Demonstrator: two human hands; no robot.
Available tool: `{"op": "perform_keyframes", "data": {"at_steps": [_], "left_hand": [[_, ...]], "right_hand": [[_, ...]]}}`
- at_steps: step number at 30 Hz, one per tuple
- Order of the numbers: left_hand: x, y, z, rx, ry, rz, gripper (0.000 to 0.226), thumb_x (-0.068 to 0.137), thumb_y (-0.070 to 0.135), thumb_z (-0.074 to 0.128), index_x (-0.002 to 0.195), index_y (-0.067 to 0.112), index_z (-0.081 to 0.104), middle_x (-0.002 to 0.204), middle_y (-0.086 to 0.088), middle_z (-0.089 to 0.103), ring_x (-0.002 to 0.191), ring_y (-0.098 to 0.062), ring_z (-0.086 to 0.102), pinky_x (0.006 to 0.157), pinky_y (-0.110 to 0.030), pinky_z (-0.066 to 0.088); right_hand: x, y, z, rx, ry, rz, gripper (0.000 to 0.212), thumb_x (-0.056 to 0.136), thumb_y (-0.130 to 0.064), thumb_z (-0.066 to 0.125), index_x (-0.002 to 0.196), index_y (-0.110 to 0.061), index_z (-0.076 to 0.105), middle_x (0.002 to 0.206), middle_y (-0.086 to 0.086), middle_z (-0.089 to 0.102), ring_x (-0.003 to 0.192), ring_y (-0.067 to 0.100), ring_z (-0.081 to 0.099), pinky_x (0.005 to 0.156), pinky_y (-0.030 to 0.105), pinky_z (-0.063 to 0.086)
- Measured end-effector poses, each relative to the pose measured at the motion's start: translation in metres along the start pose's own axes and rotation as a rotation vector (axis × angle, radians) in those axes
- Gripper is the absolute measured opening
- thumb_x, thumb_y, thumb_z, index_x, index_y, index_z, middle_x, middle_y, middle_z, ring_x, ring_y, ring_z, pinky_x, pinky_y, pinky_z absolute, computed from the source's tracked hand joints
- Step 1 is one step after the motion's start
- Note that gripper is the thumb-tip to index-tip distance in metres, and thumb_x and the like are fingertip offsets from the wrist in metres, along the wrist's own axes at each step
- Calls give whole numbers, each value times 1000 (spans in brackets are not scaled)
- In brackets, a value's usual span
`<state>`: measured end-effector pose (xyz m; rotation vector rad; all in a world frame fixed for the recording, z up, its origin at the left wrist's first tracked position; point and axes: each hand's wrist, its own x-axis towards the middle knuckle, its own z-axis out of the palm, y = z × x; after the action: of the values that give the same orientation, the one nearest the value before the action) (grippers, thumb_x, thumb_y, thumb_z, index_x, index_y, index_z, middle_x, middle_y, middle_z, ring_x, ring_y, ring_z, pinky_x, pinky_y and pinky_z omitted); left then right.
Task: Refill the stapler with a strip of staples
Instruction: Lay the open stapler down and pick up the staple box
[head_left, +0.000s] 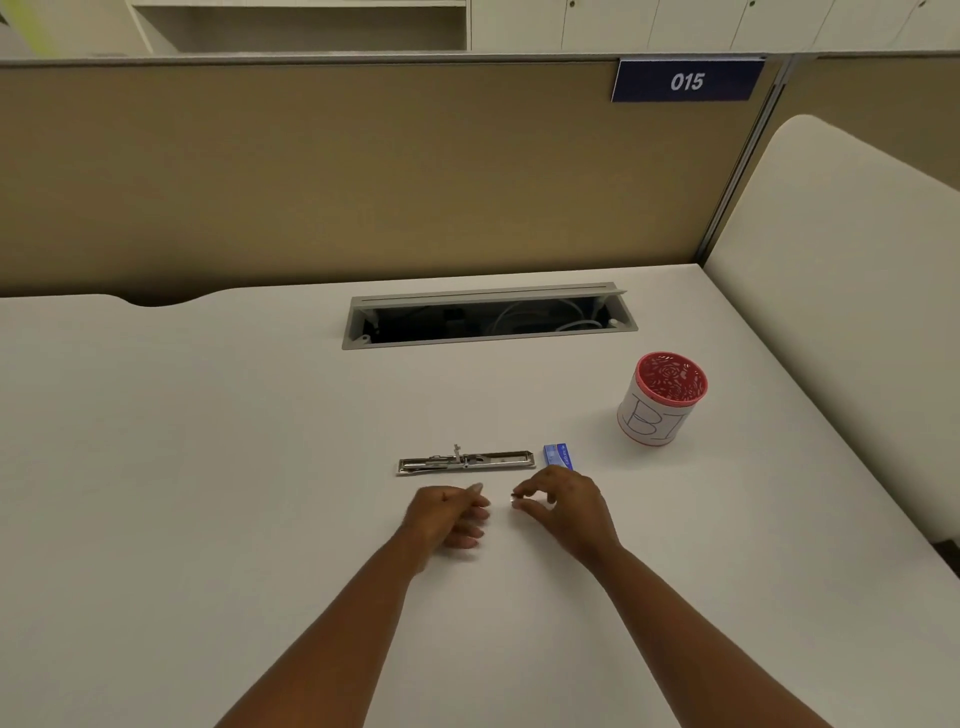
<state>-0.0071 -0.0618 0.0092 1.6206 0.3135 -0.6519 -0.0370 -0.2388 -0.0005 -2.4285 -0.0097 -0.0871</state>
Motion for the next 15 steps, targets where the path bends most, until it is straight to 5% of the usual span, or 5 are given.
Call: {"op": "perform_keyframes", "data": {"at_steps": [4, 9, 15], "left_hand": [[-1, 4, 6, -68, -117, -49, 21, 82, 23, 66, 86, 4, 71, 67, -3, 73, 56, -13, 70, 48, -22, 55], [0, 6, 8, -103, -98, -15, 10, 85, 6, 60, 81, 3, 69, 59, 0, 72, 52, -9, 69, 50, -20, 57], [0, 7, 6, -83, -102, -62, 6, 81, 10, 66, 77, 7, 70, 60, -1, 73, 53, -11, 69, 50, -22, 57]], "right_hand": [[2, -8, 4, 10, 12, -34, 15, 77, -34, 69, 89, -25, 72, 92, -5, 71, 70, 1, 47, 64, 18, 41], [6, -8, 6, 24, -29, -49, 15, 79, -34, 67, 89, -25, 72, 92, -4, 71, 69, 3, 47, 63, 21, 43], [6, -8, 10, -84, -69, -69, 14, 82, -35, 62, 91, -28, 71, 96, -7, 69, 88, 8, 59, 69, 24, 43]]}}
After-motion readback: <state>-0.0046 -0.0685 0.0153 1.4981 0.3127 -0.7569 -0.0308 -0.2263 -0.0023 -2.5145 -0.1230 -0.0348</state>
